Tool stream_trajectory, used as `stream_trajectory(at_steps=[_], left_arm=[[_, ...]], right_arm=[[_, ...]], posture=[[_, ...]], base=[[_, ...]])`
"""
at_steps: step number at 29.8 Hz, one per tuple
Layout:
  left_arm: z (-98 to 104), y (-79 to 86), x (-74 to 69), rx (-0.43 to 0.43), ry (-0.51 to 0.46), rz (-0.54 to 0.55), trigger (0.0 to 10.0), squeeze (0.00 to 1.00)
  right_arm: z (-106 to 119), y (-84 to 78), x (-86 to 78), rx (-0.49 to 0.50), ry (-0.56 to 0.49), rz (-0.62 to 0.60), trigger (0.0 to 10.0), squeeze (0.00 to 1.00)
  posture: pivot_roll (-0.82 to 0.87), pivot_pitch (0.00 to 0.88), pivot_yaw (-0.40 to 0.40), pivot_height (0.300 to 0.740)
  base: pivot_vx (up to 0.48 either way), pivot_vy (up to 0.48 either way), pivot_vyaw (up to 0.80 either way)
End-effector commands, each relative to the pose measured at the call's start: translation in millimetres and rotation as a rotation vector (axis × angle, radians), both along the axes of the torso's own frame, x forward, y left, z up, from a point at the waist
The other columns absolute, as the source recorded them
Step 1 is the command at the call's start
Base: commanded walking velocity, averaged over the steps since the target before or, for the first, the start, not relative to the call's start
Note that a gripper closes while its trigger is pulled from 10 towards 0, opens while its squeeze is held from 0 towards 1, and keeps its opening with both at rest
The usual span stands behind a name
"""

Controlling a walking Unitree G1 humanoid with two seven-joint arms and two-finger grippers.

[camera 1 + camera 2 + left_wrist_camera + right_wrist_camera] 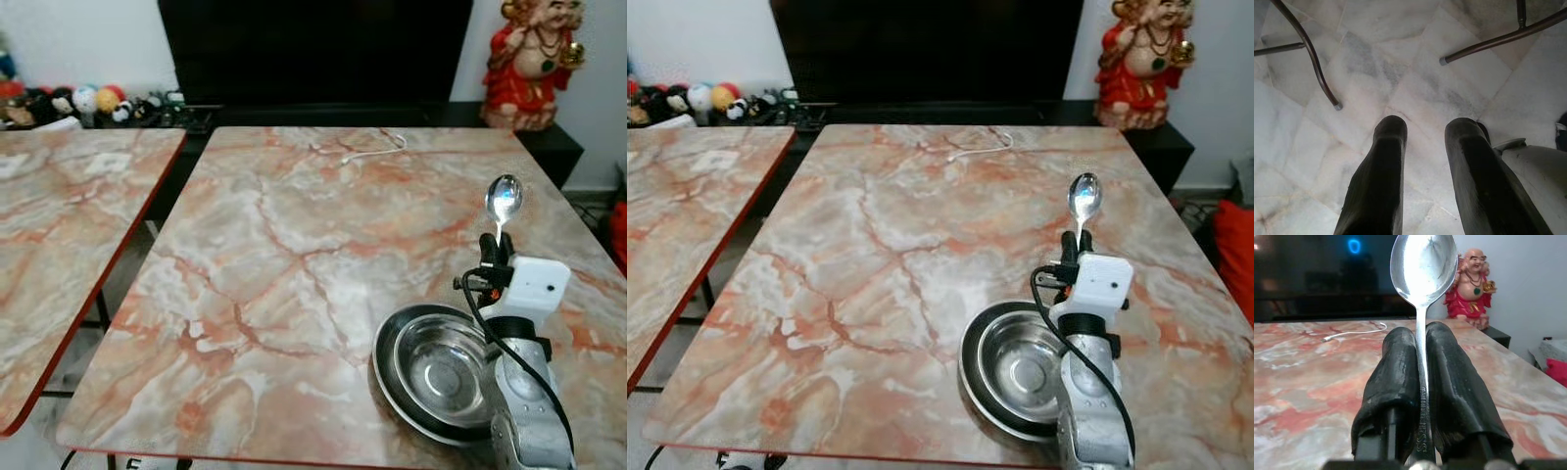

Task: Setting the table

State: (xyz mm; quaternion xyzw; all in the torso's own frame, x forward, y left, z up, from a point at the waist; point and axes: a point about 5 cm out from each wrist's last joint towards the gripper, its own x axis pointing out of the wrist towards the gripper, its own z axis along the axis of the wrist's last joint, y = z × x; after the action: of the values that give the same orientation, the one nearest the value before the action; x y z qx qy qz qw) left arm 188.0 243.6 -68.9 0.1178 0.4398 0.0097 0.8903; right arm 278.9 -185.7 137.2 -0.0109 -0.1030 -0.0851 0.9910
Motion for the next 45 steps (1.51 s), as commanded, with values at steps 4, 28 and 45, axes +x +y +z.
stream_trajectory(at_steps=[4,28,45], left_arm=[[0.4,-0.7,1.3,0.002,-0.002,-0.003,10.0,0.0],[0.0,-4.3,2.6,0.005,0.004,-0.024,10.0,0.0],[-0.1,-6.2,3.4,0.008,0.002,-0.031,10.0,0.0]], right_arm=[[7.5,-1.6,0.7,-0.001,-0.025,0.003,10.0,0.0],[14.4,-30.8,-4.1,0.012,-0.025,-0.095,10.0,0.0],[19.4,-57.3,-16.4,-0.032,0.005,-0.157,10.0,0.0]], posture=[[0.04,0.0,-0.001,0.74],[0.03,0.003,-0.002,0.74],[0.02,0.004,-0.004,0.74]], base=[[0.0,0.0,0.0],[0.0,-0.098,0.0],[0.0,-0.023,0.0]])
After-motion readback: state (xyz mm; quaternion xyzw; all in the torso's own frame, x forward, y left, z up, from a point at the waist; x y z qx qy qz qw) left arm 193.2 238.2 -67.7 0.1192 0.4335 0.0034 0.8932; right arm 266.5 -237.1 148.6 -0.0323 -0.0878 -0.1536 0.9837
